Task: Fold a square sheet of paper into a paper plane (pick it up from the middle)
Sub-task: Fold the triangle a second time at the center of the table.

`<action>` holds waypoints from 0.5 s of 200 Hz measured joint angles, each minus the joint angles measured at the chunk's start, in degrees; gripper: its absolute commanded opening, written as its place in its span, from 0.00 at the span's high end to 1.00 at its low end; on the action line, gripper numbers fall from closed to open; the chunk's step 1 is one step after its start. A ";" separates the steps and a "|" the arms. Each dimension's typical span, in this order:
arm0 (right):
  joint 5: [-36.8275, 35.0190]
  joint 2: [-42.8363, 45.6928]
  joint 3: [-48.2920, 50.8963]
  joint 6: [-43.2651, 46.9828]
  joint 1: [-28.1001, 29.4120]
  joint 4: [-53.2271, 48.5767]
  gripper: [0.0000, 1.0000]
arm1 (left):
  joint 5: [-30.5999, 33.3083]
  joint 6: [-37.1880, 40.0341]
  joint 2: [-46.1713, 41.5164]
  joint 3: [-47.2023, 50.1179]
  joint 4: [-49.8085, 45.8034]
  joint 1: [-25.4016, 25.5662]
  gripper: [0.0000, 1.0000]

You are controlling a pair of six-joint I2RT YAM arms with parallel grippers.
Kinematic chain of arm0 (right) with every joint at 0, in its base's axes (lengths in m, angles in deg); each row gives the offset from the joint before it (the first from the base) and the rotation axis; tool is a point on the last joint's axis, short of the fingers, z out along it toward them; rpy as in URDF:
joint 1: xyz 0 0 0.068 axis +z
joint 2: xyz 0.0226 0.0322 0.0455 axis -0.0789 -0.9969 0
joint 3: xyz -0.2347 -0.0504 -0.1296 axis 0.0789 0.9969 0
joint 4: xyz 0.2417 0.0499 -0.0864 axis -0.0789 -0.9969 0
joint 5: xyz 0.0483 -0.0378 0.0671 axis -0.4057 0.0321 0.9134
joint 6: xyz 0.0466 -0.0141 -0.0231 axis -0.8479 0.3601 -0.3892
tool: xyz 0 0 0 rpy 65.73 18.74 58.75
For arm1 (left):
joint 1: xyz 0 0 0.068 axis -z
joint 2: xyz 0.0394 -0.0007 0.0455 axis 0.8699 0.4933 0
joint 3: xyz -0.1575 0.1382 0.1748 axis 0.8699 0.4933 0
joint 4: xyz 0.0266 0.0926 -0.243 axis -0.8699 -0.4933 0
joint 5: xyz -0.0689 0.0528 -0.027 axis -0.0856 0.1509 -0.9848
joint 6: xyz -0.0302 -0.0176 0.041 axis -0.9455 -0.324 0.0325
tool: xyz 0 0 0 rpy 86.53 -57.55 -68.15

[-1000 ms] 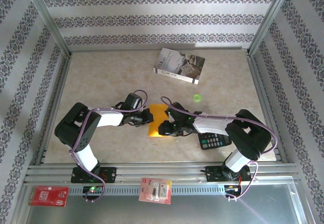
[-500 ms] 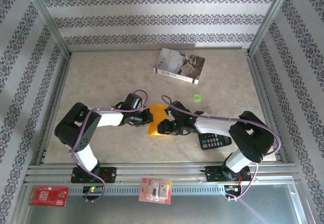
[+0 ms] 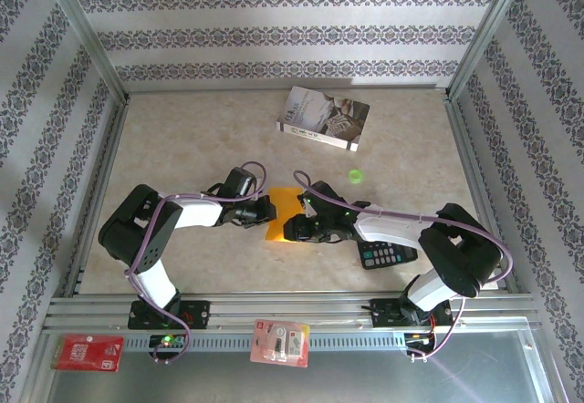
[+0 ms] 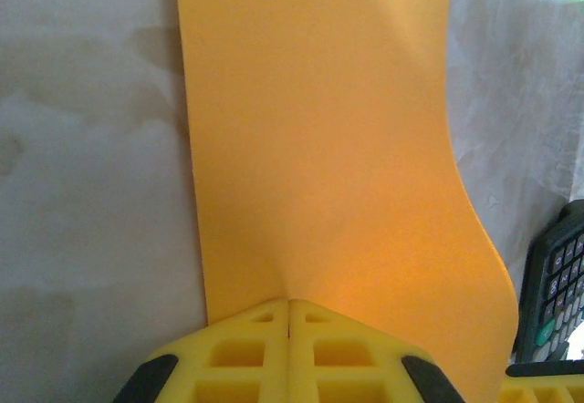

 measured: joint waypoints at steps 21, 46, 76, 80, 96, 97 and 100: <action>0.11 0.17 0.24 0.00 0.00 0.15 0.53 | 0.00 0.04 0.00 0.00 0.00 0.00 0.96; 0.13 0.90 0.87 -0.02 0.00 0.17 0.53 | 0.00 0.20 0.00 0.00 0.00 0.00 0.96; 0.11 2.25 1.25 -0.02 0.00 0.39 0.53 | 0.00 0.20 0.00 0.00 0.00 0.00 0.96; 0.11 2.29 1.25 -0.02 0.00 0.50 0.53 | 0.00 0.20 0.00 0.00 0.00 0.00 0.96; 0.11 2.36 1.25 0.00 0.00 0.72 0.53 | 0.00 0.20 0.00 0.00 0.00 0.00 0.96; 0.11 2.34 1.27 0.00 0.00 0.72 0.53 | 0.00 0.20 0.00 0.00 0.00 0.00 0.96; 0.11 2.34 1.27 0.00 0.00 0.76 0.53 | 0.00 0.20 0.00 0.00 0.00 0.00 0.96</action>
